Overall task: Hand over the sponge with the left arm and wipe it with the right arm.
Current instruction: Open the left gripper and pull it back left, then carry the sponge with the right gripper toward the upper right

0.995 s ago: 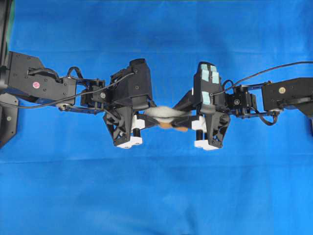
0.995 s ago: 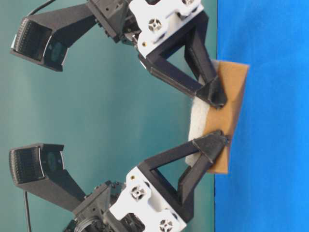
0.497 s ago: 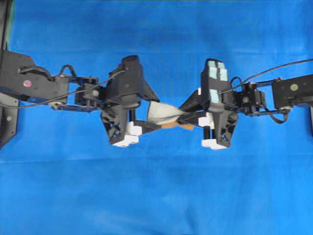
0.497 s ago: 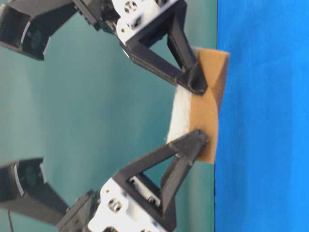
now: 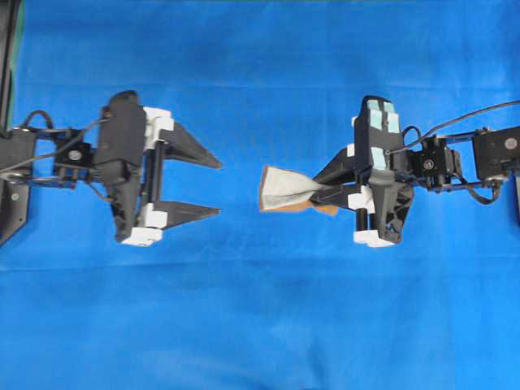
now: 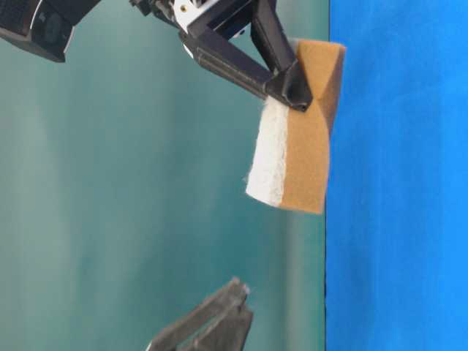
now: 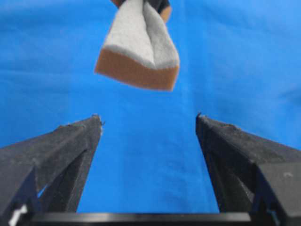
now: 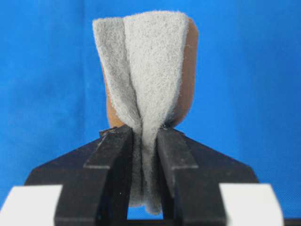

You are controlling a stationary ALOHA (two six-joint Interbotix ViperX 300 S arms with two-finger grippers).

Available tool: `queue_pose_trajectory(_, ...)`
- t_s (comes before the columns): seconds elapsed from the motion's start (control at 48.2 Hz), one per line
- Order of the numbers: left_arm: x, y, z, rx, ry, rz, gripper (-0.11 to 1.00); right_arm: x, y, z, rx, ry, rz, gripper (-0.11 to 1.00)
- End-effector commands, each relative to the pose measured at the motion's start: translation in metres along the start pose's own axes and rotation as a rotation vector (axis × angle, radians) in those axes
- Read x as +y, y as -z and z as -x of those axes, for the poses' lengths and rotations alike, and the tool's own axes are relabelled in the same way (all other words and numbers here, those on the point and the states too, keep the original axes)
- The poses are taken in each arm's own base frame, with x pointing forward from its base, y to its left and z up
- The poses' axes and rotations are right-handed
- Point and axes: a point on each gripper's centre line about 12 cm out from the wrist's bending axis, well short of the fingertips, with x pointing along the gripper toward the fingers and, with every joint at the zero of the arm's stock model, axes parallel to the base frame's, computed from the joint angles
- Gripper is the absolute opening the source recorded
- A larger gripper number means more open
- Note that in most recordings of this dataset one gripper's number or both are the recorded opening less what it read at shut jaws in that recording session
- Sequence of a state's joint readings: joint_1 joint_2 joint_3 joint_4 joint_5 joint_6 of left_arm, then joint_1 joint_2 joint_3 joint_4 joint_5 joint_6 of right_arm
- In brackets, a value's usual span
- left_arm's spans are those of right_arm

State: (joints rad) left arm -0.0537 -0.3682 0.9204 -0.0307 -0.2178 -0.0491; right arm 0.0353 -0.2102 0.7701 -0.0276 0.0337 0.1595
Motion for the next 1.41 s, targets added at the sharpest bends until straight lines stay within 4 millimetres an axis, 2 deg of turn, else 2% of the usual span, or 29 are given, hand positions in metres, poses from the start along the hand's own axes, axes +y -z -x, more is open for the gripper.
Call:
queue_pose_trajectory(0.0,-0.002,-0.010,0.010,-0.064,0.007,-0.002,0.77,0.002,-0.010,0.006,-0.039,-0.008,0.003,0.21)
queue_pose_trajectory(0.145,-0.001,-0.008,0.014,-0.067,0.007,-0.004,0.76,0.002,-0.008,0.000,-0.032,-0.007,0.006,0.21)
queue_pose_trajectory(0.269,-0.001,-0.007,0.013,-0.064,0.007,-0.004,0.76,0.001,-0.001,-0.015,-0.022,-0.006,0.015,0.21)
queue_pose_trajectory(0.435,-0.001,-0.007,0.012,-0.061,0.007,-0.004,0.76,-0.006,0.019,-0.045,0.012,0.004,0.020,0.21)
queue_pose_trajectory(0.705,-0.001,-0.007,0.012,-0.061,0.007,-0.004,0.76,-0.010,0.050,-0.079,0.102,0.014,0.021,0.21)
queue_pose_trajectory(0.85,-0.001,-0.006,0.012,-0.058,0.007,-0.004,0.76,-0.011,0.058,-0.090,0.125,0.016,0.021,0.21)
queue_pose_trajectory(1.057,-0.001,-0.006,0.012,-0.058,0.007,-0.004,0.76,-0.014,0.059,-0.093,0.132,0.022,0.015,0.21)
queue_pose_trajectory(1.202,-0.001,-0.006,0.012,-0.058,0.007,-0.004,0.76,-0.033,0.059,-0.091,0.135,0.062,-0.015,0.21)
queue_pose_trajectory(1.389,-0.001,-0.006,0.012,-0.058,0.007,-0.004,0.76,-0.082,0.057,-0.083,0.127,0.157,-0.055,0.21)
